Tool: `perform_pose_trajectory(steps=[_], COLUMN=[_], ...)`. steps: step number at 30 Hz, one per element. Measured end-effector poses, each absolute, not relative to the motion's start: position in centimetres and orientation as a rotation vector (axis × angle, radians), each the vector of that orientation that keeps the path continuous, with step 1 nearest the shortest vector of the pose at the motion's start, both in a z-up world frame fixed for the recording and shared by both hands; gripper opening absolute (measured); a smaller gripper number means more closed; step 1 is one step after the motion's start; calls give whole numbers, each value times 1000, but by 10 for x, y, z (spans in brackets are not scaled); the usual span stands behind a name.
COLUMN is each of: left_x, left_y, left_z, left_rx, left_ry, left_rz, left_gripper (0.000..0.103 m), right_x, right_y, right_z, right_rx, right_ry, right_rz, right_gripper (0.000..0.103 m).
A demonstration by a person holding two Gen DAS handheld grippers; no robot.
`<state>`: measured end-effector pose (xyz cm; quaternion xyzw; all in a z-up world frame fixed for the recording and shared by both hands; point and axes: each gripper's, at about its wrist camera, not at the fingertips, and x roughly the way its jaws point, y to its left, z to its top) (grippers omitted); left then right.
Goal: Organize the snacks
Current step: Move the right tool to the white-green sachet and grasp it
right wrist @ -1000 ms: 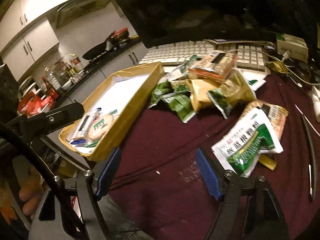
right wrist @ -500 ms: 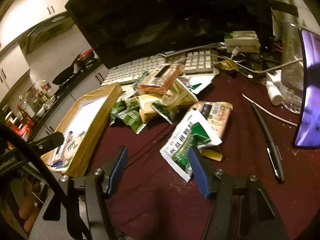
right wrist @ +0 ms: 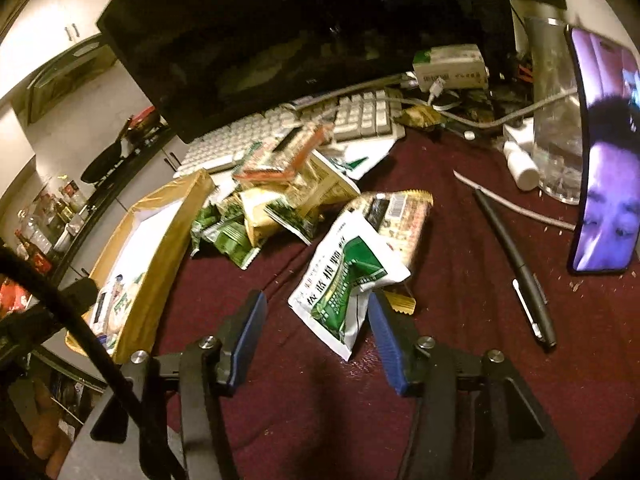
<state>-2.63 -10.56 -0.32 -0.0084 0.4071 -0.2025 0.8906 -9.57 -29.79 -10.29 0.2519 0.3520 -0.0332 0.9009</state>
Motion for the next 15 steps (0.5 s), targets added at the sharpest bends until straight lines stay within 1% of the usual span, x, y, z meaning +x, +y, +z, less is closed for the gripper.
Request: perform_pose_trajectory(steps=[5,7,8,15], left_x=[-26,-25,-24,-12], left_y=[-109,-114,-117,-153], left_z=[-6,-7,-7,-14], left_rx=[-5,4,10,94], left_ry=[852,855,856,861], left_rz=[-419,-422,-429,-461], left_gripper=[84,84,84,84], right_x=[-81,-77,-76,-83], right_y=[-298,-301,-303,-311], right_z=[-116,-118,-119,-118], right_rx=[531,532,535,537], right_ry=[765,775,775,722], right_rz=[-87,-102,-113,-54], right_gripper=[45,30,20,15])
